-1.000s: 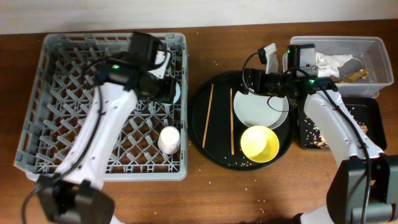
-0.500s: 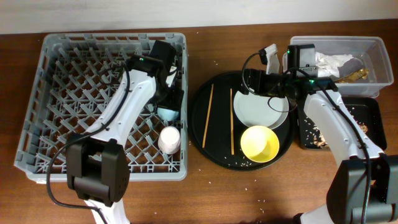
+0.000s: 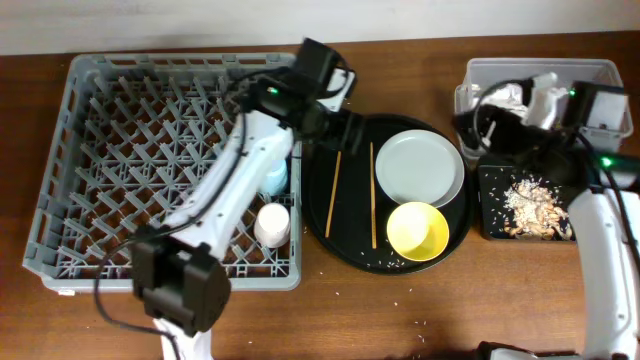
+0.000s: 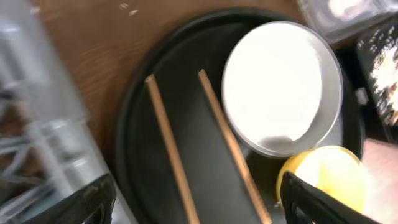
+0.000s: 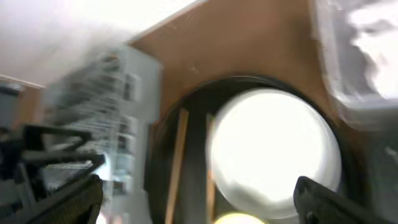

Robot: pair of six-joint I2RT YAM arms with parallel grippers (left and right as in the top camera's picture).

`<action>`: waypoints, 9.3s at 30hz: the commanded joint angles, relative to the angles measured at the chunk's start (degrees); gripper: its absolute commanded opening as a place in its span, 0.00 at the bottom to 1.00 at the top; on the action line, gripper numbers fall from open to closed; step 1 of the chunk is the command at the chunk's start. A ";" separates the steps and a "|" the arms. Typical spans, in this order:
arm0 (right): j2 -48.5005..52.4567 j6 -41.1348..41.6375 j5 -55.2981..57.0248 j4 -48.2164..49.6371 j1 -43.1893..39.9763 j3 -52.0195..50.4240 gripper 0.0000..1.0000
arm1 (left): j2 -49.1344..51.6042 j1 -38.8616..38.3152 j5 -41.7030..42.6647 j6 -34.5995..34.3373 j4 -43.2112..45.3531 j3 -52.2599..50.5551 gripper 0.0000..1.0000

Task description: Sort waste into correct bins and load items into the dishwasher rack

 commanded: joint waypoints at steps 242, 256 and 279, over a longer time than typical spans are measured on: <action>0.00 -0.07 13.16 -6.84 -3.13 -0.02 0.98 | 45.66 -4.81 -11.52 -6.03 -34.97 51.28 0.51; 0.00 -0.07 13.16 -6.84 -3.13 -0.02 0.99 | 49.46 -3.82 -10.86 -6.08 -35.17 51.23 0.01; 0.00 -0.07 13.16 -6.84 -3.13 -0.02 0.98 | -6.08 13.42 -20.33 -1.44 -29.00 0.68 0.00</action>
